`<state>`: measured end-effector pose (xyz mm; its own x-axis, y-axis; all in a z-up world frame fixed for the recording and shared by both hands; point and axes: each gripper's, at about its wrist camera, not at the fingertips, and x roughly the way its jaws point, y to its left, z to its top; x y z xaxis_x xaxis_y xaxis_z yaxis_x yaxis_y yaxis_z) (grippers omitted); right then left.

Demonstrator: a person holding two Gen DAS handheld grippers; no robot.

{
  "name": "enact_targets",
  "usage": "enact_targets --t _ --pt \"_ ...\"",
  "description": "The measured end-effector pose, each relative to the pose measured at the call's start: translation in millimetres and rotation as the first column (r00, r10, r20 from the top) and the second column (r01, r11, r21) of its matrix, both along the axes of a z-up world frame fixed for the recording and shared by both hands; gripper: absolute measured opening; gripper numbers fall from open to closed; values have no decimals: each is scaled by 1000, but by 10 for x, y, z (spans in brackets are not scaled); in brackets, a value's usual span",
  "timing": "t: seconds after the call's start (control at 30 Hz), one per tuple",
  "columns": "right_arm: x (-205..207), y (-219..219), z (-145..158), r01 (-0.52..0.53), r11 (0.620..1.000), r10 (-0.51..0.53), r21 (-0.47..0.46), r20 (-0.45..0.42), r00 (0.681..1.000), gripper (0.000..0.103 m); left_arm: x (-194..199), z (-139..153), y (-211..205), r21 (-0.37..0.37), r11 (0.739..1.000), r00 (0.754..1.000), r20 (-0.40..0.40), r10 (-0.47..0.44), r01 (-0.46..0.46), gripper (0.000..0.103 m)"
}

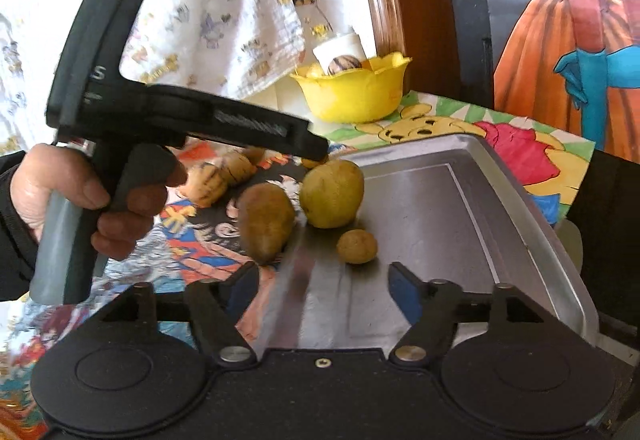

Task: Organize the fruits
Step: 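Lower the yellow pear into the metal tray and open the left tool, then move both tools away from the tray toward the remaining fruits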

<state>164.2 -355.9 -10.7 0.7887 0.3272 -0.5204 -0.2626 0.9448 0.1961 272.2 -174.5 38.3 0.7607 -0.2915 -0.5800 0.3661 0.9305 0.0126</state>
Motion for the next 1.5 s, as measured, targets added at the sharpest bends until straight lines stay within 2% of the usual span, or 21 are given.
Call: enact_targets --t 0.17,0.37,0.57,0.7,0.83,0.93,1.07,1.2,1.3,1.43,1.5 --pt "-447 99 182 -7 1000 7 13 44 999 94 -452 298 362 -54 997 996 59 60 -56 98" --pt "-993 211 408 -28 999 27 21 71 997 101 -996 642 875 -124 981 978 128 165 -149 100" --pt "-1474 271 661 -51 998 47 41 92 995 102 -1508 981 1431 -207 951 947 180 267 -229 102" --pt "-1704 283 875 -66 996 61 51 94 994 102 -1802 1175 1715 -215 937 929 192 316 -274 103" --pt "-1900 291 1150 -78 997 77 15 73 994 102 -2119 1338 1894 -171 945 937 169 306 -278 103" --pt "-1955 269 1443 -61 998 61 2 44 997 102 -2325 1469 1981 -131 951 948 112 297 -282 103" --pt "-1869 206 2001 -10 1000 10 29 5 1000 102 -2406 1734 2077 -111 953 958 22 287 -282 103" --pt "-1636 145 2699 18 995 -20 93 19 1000 102 -2245 2178 2271 -234 923 952 -68 299 -306 103" --pt "-1418 153 3217 45 997 -51 70 86 995 102 -2123 2544 2352 -293 906 949 -24 313 -306 103" --pt "-1106 335 3833 49 999 -51 13 195 980 103 -1927 2907 2341 -276 915 938 94 332 -296 103" --pt "-920 415 4031 34 999 -33 0 235 972 103 -1776 3003 2320 -263 919 935 122 334 -295 103"
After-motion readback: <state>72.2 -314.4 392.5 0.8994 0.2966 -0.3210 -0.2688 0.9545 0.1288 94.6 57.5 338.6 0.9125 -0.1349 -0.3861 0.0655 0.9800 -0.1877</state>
